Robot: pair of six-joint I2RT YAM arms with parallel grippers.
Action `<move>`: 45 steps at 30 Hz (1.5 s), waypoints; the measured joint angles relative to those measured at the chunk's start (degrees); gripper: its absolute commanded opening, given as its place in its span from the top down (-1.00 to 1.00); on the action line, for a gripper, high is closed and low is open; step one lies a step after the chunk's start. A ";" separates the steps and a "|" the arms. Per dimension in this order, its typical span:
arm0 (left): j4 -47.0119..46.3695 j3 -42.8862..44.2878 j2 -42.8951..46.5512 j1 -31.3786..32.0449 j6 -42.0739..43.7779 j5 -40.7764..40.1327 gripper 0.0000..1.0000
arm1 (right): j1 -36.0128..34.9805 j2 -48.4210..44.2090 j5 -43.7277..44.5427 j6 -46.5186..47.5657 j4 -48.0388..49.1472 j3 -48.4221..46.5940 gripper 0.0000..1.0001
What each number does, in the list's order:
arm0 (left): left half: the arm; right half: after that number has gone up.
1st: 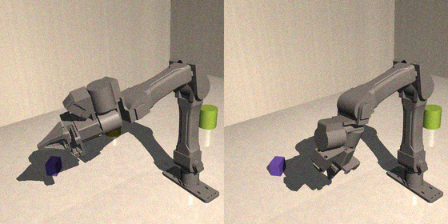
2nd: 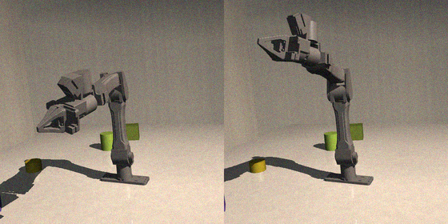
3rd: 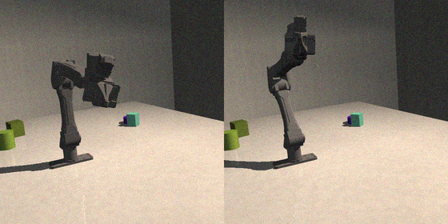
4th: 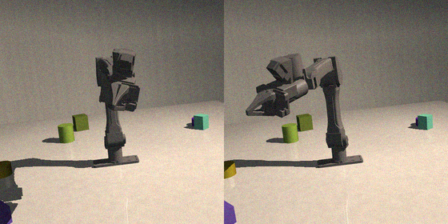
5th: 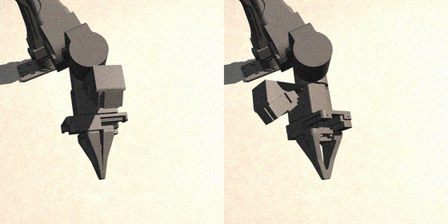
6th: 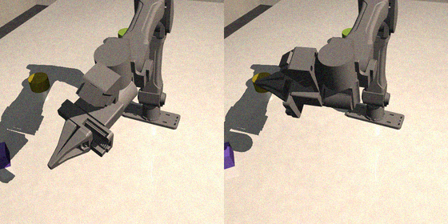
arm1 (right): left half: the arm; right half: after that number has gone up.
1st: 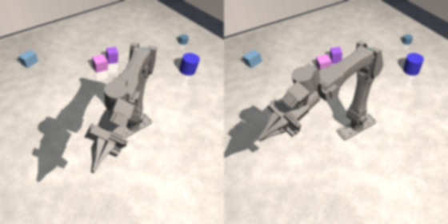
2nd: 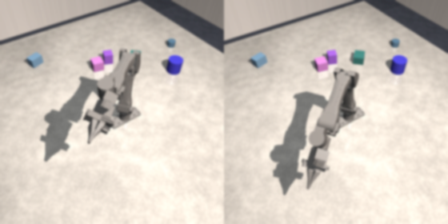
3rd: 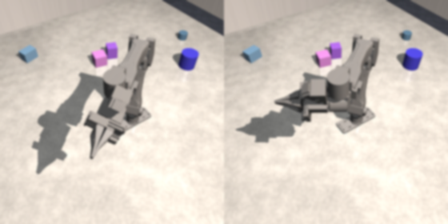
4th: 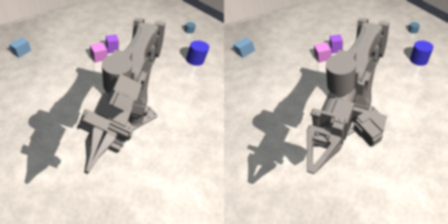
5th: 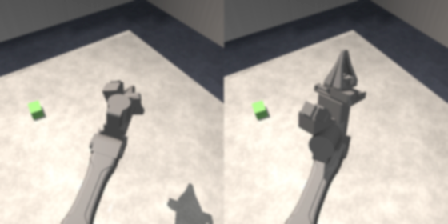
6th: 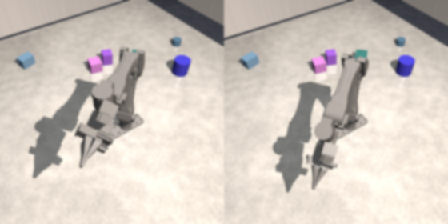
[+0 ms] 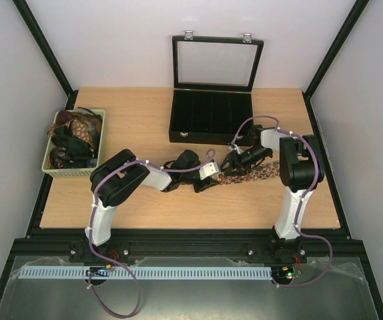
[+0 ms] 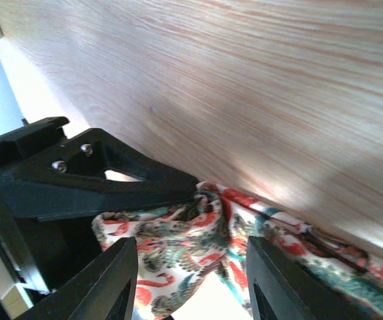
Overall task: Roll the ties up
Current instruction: Roll the tie at the center of the board.
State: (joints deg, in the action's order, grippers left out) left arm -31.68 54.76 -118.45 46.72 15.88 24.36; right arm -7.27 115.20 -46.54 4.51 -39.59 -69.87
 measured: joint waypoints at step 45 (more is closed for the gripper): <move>-0.85 -3.41 2.91 0.46 -0.81 -0.17 -0.58 | -0.83 -1.31 4.09 0.68 -2.16 1.90 0.97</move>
State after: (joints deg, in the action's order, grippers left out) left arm -32.53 51.35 -115.55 47.18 15.07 24.18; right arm -8.10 113.89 -42.46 5.19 -41.76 -67.96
